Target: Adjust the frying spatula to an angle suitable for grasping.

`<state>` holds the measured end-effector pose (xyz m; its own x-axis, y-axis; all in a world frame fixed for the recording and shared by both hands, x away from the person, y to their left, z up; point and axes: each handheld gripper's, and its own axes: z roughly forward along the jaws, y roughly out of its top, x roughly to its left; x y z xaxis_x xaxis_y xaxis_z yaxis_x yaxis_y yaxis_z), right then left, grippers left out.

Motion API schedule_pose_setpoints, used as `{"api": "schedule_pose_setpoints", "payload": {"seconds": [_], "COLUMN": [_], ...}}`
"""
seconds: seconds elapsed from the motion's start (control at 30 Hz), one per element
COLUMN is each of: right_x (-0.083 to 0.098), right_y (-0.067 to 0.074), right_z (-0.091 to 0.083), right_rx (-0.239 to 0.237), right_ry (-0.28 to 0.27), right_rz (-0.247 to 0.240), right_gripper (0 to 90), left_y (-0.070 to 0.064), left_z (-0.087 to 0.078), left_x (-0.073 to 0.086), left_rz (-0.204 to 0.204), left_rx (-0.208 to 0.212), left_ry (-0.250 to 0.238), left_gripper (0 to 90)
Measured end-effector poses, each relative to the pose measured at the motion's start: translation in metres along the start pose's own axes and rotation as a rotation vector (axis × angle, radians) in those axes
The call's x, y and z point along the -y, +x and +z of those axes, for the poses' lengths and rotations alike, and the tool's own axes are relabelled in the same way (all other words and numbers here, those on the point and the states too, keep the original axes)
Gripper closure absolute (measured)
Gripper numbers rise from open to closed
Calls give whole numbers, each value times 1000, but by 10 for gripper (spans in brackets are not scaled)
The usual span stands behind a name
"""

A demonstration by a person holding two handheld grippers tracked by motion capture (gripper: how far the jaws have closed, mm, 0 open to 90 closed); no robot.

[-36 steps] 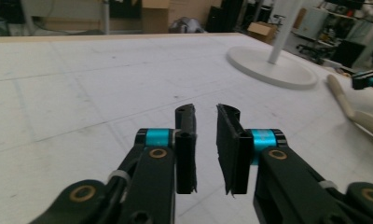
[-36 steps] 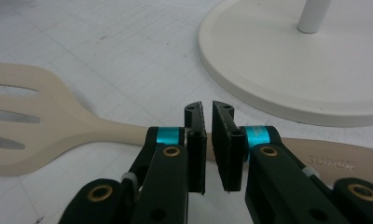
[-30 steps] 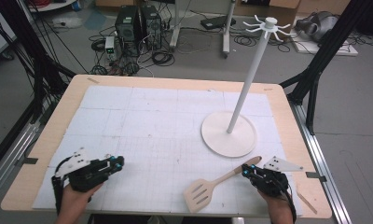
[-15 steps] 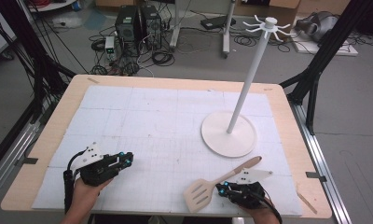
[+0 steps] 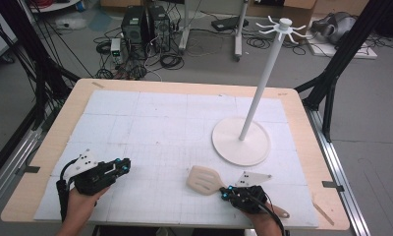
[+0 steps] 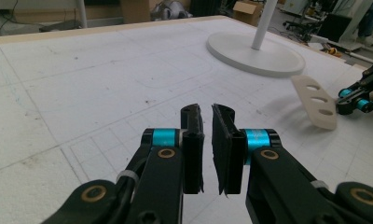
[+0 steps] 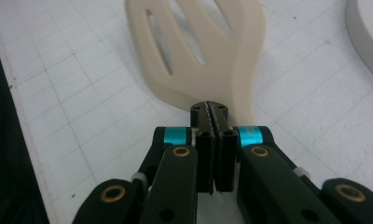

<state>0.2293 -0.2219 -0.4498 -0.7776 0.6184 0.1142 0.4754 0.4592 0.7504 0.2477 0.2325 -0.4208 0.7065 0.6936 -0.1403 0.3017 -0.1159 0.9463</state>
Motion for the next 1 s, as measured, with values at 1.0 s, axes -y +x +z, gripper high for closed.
{"api": "schedule_pose_setpoints", "payload": {"seconds": [1.0], "right_x": [113], "right_y": [-11], "right_z": [-144], "right_rx": [520], "right_ry": [-61], "right_rz": [403], "right_gripper": [866], "left_y": [8], "left_z": [-6], "left_x": [3], "left_rz": [-21], "left_rx": [-49], "left_ry": [-36], "left_gripper": [588]}}
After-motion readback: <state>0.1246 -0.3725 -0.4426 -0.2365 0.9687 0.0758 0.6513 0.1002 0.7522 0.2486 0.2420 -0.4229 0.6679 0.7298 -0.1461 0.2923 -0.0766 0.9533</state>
